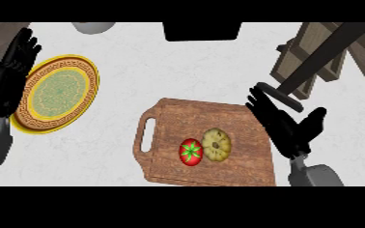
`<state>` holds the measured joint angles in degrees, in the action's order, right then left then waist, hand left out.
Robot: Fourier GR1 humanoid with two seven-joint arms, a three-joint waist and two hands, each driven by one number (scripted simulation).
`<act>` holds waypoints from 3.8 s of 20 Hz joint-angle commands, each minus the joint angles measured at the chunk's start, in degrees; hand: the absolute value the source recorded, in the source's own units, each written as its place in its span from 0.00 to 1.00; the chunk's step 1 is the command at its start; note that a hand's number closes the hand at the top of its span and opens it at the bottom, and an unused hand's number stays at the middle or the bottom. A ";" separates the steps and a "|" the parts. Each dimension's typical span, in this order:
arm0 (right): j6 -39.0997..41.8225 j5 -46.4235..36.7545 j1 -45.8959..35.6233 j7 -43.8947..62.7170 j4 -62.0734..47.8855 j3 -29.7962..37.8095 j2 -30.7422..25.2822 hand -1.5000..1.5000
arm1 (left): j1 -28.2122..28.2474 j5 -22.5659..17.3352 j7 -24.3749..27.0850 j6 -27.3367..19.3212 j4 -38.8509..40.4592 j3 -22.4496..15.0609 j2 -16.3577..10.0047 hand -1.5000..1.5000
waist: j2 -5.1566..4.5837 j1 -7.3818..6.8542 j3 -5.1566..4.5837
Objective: Pick the squash from the cutting board and place it in the tiered basket
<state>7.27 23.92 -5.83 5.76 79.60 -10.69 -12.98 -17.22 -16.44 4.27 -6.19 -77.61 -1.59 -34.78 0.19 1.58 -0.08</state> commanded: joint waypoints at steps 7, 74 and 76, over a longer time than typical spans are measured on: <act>-16.42 -28.60 -10.93 -8.42 13.28 9.23 -18.24 1.00 | 12.67 0.46 -4.64 -4.76 5.71 -4.87 8.80 0.50 | 2.50 3.37 -1.59; 18.49 -100.40 -6.06 67.89 18.49 -37.98 12.93 0.00 | 20.10 11.44 -4.83 -13.29 -1.44 -11.84 23.05 0.50 | -0.30 -1.97 0.04; 20.19 -100.25 -6.47 65.30 18.67 -34.13 12.93 0.00 | 22.46 11.33 -2.92 -12.38 -0.90 -11.33 22.13 0.50 | -0.25 -1.97 0.03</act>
<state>22.16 -78.59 -9.82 62.81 99.60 -47.56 -1.02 3.55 -5.20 1.01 -19.04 -80.61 -12.98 -12.84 0.19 -0.32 0.24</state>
